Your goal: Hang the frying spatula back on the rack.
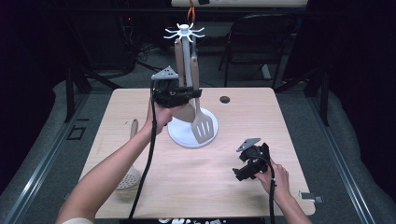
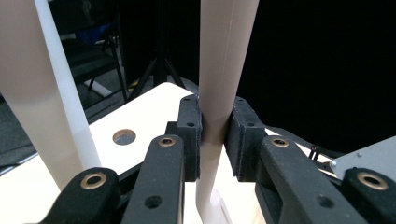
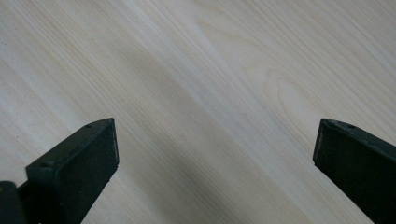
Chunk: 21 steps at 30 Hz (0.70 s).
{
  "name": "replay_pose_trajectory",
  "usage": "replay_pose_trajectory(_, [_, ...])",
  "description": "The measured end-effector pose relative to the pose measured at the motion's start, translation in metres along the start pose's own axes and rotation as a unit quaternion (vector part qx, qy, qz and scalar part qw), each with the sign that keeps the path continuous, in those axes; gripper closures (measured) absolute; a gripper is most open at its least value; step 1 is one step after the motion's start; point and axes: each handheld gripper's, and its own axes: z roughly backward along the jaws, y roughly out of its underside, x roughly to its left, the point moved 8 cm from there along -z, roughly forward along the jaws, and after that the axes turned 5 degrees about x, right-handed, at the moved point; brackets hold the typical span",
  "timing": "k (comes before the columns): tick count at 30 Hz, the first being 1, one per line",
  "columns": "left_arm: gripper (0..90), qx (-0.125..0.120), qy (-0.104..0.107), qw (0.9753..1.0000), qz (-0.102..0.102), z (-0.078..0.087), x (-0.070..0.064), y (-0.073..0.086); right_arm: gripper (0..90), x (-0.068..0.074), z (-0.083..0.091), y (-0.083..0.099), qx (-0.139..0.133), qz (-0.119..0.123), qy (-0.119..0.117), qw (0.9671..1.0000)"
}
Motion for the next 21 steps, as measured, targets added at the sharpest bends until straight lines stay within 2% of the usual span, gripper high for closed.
replay_pose_trajectory(16, [77.0, -0.001, -0.007, 0.9999, -0.014, 0.003, 0.004, -0.022, 0.0, 0.002, -0.002, 0.000, 0.008, 0.007, -0.001, 0.9999])
replay_pose_trajectory(21, [77.0, 0.002, -0.004, 0.9999, -0.015, 0.003, 0.004, -0.028, 0.0, 0.003, -0.003, 0.000, 0.008, 0.007, -0.001, 0.9999])
